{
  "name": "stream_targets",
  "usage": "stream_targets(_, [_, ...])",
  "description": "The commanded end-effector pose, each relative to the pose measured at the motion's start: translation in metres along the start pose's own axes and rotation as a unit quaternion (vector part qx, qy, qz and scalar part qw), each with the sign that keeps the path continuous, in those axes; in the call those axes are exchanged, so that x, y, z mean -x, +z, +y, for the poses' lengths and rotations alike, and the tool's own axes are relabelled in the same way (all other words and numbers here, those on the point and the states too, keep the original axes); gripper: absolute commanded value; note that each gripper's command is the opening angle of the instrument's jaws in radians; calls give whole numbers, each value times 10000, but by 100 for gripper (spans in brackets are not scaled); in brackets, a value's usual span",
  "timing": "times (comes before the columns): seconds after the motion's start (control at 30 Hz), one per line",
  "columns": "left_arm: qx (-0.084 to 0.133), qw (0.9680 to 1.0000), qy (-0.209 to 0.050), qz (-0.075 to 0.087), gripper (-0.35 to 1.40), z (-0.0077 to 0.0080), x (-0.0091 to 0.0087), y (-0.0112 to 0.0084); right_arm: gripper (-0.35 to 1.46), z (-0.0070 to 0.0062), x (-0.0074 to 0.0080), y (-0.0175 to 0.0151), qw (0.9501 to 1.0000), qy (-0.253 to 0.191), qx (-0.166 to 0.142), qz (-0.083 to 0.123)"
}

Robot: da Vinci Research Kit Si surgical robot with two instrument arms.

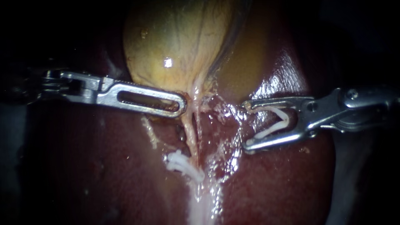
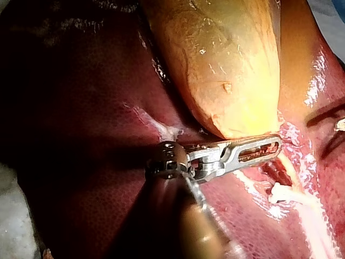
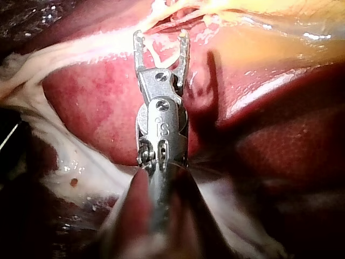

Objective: Clipping third clip left tube

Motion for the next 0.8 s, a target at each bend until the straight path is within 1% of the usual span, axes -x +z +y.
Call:
stream_targets(0.03, [2, 10000, 0, -1, -35, 0, 0, -1, 49, 0, 0, 0, 10000, -2, 0, 1])
stream_targets(0.17, [21, 10000, -12, -21, -35, 4, -2, -9, 49, 0, 0, 1, 10000, -2, 3, 1])
stream_targets(0.27, [54, 10000, -33, -54, -35, 13, -4, -20, 49, 0, 0, 2, 10000, -4, 3, 1])
stream_targets(0.37, [35, 10000, -61, -45, -35, 23, -8, -29, 49, 0, 0, 2, 10000, -3, 4, 1])
stream_targets(0.5, [83, 9998, -148, 49, -35, 43, -17, -41, 49, 0, 0, 2, 10000, -3, 5, 1])
stream_targets(0.6, [107, 9998, -93, 104, -35, 55, -22, -49, 50, -1, 0, 3, 10000, -3, 6, 1])
stream_targets(0.67, [123, 9998, -103, 110, -35, 59, -23, -52, 50, -1, -1, 4, 10000, -2, 8, 1])
stream_targets(0.8, [122, 9998, -102, 111, -35, 59, -22, -53, 50, -3, -2, 6, 10000, 0, 13, 2])
